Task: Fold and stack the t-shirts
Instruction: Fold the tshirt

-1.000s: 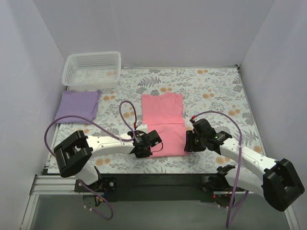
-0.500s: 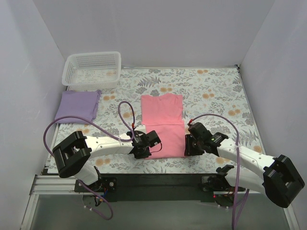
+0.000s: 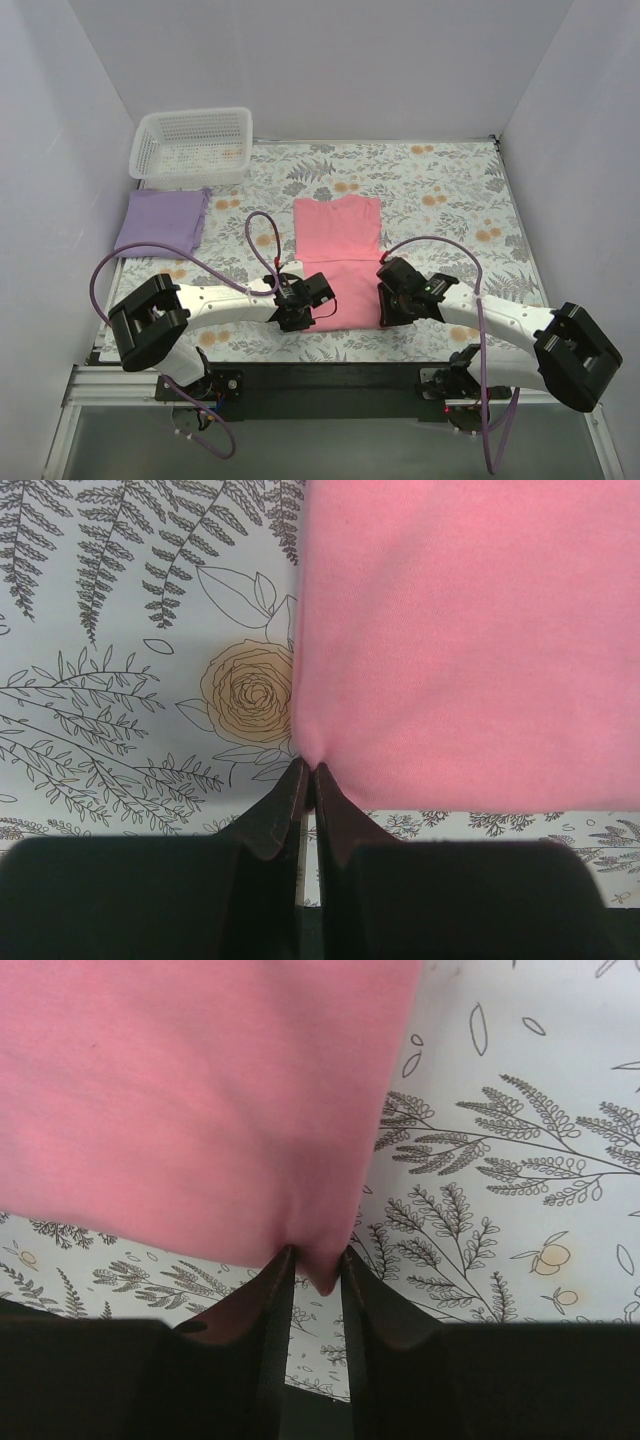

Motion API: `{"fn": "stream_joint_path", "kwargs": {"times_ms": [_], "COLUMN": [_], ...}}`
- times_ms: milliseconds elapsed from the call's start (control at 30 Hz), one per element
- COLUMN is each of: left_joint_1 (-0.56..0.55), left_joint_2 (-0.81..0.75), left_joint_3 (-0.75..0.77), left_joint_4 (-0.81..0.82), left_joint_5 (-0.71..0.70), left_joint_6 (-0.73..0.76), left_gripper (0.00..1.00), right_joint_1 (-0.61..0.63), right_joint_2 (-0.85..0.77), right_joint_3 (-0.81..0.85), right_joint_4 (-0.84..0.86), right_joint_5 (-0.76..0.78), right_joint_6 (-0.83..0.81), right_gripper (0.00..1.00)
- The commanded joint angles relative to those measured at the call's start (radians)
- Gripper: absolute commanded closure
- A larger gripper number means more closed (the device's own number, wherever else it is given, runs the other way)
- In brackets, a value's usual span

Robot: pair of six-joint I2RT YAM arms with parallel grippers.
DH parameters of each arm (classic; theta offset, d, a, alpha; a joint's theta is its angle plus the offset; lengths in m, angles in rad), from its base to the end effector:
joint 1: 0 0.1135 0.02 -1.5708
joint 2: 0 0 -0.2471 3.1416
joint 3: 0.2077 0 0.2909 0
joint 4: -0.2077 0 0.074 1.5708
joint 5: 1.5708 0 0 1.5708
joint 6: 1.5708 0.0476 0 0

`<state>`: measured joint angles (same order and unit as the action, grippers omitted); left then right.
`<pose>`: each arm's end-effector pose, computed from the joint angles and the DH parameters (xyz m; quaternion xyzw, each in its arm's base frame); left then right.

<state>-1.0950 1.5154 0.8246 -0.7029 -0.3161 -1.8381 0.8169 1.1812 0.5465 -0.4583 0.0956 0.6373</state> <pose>0.1437 -0.2465 0.1077 -0.3701 0.9115 -0.0705 0.1650 0.1722 0.1768 0.1138 -0.0758 0.9676 0.1224 0.2074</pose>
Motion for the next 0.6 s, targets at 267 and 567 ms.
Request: {"fn": "stream_joint_path", "kwargs": {"times_ms": [267, 567], "left_joint_1": [-0.003, -0.02], "left_joint_2": [0.002, -0.032], "left_joint_3": [-0.044, -0.105], "left_joint_4": [-0.033, -0.053], "left_joint_5": [0.014, 0.081], "left_joint_6": [0.0, 0.002], "left_gripper": [1.0, 1.0], "right_joint_1": [0.108, 0.169], "right_joint_2": [0.11, 0.08], "right_joint_3": [-0.008, -0.023], "right_joint_4": [-0.189, -0.212], "right_joint_5": [0.115, 0.009], "right_joint_6": [0.097, 0.088], "right_gripper": [0.68, 0.99]}}
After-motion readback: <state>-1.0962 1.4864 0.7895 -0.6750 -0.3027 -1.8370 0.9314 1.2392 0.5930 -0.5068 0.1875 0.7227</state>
